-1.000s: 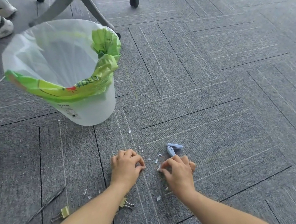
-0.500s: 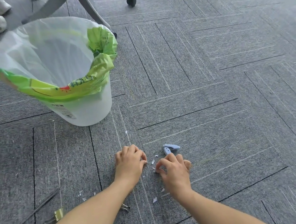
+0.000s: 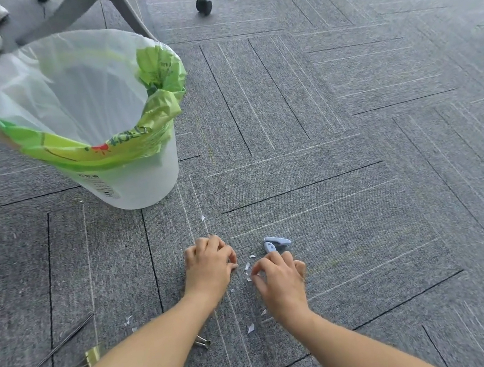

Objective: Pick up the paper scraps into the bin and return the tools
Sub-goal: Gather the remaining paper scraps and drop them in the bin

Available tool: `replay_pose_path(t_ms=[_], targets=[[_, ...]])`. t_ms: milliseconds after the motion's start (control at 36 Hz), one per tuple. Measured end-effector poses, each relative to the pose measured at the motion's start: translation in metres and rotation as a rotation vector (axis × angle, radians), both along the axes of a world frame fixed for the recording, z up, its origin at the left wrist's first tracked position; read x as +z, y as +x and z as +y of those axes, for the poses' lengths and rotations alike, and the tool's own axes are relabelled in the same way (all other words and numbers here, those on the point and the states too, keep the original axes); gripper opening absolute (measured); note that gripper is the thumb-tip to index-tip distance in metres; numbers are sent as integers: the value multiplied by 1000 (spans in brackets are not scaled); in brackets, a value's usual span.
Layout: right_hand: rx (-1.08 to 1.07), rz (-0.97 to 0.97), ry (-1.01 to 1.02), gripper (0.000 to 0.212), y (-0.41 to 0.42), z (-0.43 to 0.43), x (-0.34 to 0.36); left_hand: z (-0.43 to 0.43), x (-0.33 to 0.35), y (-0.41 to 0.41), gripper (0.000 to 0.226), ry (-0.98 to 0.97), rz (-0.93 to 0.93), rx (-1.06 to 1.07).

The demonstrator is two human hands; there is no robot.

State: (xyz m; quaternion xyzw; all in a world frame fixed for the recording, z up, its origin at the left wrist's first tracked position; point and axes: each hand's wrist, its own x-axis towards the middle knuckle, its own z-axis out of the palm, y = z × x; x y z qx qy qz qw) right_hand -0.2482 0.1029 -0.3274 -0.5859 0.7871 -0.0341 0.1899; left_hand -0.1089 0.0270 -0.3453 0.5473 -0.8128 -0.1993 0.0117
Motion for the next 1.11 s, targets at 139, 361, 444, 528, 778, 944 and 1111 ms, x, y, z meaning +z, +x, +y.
replay_pose_path(t_ms=[139,361,444,528,778,944,1111], targets=[[-39,-40,-37,14,1,-4,8,8,0,-4,15,-35,-58,-32],[-89,-119,-87,7,1,-14,32,2,14,1,7,71,59,61],[-98,-175,-164,7,5,-26,45,-8,32,8,4,128,220,87],[-107,-250,-284,7,15,-46,67,-17,66,22,6,156,414,136],[54,-444,-755,6,72,-136,171,-55,187,89,3,-279,731,181],[191,-385,-817,3,108,-201,229,-113,233,125,2,-592,606,318],[193,-145,-480,9,121,-231,232,-154,235,163,8,-438,376,528]])
